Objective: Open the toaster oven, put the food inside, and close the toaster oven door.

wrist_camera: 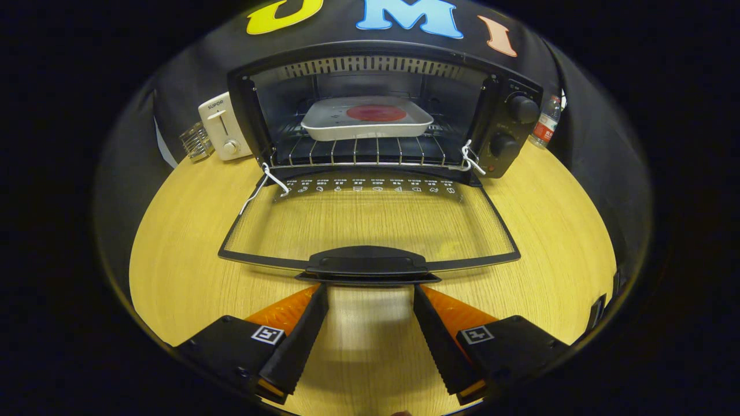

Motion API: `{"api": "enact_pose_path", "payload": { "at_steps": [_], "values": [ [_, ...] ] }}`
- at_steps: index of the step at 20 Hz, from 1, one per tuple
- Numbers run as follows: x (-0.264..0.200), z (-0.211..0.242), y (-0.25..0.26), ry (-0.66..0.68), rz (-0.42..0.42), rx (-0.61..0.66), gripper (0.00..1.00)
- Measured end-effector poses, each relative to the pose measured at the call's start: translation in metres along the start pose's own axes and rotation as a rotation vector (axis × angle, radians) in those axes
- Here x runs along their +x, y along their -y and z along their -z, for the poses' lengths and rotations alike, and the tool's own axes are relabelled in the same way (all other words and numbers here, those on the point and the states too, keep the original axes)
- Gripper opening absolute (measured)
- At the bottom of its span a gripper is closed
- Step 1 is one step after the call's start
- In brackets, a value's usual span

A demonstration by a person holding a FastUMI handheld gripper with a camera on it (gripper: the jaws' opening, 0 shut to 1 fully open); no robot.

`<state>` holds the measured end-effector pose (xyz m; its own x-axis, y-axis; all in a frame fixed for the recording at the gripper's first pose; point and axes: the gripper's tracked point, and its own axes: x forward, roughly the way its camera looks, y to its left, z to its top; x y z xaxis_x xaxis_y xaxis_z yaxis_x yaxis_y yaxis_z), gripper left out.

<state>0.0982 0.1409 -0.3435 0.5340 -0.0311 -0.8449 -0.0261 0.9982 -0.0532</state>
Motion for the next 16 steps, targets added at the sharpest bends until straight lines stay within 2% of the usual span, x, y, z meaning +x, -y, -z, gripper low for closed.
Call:
{"api": "enact_pose_path", "payload": {
  "at_steps": [5,16],
  "values": [
    [-0.016,-0.008,0.0,0.041,-0.016,0.015,0.95],
    [-0.06,-0.056,0.001,0.271,-0.016,0.022,0.96]
  ]
}}
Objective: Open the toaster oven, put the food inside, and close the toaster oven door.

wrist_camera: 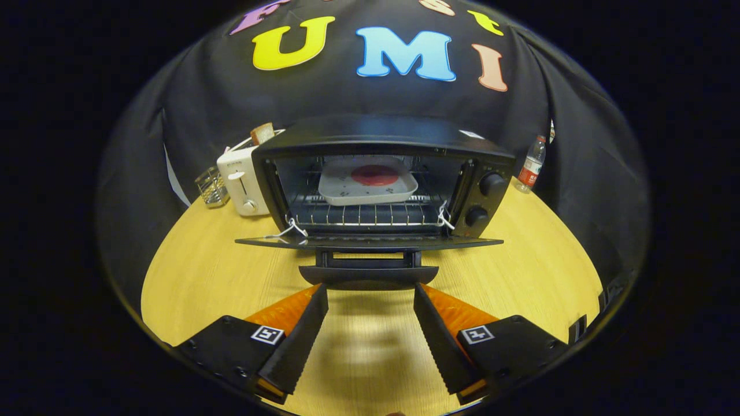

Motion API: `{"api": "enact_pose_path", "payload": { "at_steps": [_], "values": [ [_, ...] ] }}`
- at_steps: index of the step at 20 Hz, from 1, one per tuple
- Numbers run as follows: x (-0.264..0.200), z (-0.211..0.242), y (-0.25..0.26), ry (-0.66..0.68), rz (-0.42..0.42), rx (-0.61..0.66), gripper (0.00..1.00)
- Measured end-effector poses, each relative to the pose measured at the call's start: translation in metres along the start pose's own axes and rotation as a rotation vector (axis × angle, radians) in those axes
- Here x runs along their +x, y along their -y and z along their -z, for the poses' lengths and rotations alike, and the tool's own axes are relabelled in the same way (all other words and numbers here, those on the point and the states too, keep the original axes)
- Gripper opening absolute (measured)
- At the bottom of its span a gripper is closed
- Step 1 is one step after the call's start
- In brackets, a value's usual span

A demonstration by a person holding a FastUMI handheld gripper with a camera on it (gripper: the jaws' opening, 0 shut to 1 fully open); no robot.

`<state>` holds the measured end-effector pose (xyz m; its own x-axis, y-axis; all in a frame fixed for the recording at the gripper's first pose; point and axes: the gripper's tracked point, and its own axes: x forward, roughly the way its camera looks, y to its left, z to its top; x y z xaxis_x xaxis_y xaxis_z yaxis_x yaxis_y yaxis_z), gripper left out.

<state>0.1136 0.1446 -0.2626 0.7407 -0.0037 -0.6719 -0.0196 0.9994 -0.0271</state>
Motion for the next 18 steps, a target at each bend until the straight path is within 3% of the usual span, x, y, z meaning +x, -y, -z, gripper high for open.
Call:
{"api": "enact_pose_path", "payload": {
  "at_steps": [10,18],
  "values": [
    [-0.007,-0.086,-0.007,0.233,-0.045,-0.007,0.96],
    [-0.083,-0.114,0.015,0.432,-0.06,-0.007,0.96]
  ]
}}
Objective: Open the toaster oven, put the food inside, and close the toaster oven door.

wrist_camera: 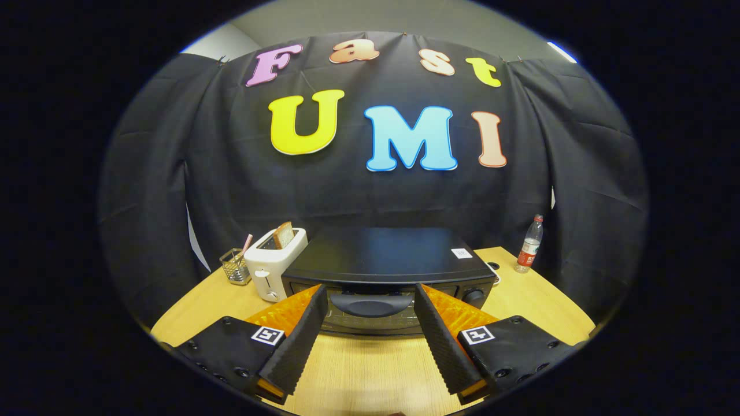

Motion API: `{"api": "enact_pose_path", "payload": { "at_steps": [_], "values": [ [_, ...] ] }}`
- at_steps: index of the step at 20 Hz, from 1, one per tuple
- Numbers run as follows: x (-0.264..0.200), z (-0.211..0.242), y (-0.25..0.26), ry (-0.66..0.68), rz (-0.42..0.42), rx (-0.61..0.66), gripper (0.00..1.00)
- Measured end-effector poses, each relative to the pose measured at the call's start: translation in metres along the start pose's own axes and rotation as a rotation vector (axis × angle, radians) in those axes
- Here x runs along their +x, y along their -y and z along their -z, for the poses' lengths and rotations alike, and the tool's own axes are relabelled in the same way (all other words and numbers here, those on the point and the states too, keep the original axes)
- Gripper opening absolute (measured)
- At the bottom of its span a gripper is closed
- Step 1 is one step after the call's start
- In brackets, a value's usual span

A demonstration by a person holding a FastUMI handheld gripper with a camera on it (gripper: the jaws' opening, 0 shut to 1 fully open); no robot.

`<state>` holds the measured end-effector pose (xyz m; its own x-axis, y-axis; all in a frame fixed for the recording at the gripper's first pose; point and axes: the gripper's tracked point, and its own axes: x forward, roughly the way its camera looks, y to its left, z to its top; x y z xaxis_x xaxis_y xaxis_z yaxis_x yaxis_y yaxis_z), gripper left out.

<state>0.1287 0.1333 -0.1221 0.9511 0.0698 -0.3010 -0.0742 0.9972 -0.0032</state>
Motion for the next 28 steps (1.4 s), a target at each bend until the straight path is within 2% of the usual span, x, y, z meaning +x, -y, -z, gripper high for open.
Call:
{"api": "enact_pose_path", "payload": {
  "at_steps": [4,14,23,28],
  "values": [
    [-0.039,-0.011,0.013,0.065,0.002,-0.013,0.96],
    [-0.127,-0.005,0.05,0.145,0.028,-0.005,0.95],
    [-0.159,-0.018,0.063,0.212,0.045,-0.027,0.95],
    [-0.159,-0.013,0.065,0.202,0.053,-0.038,0.95]
  ]
}}
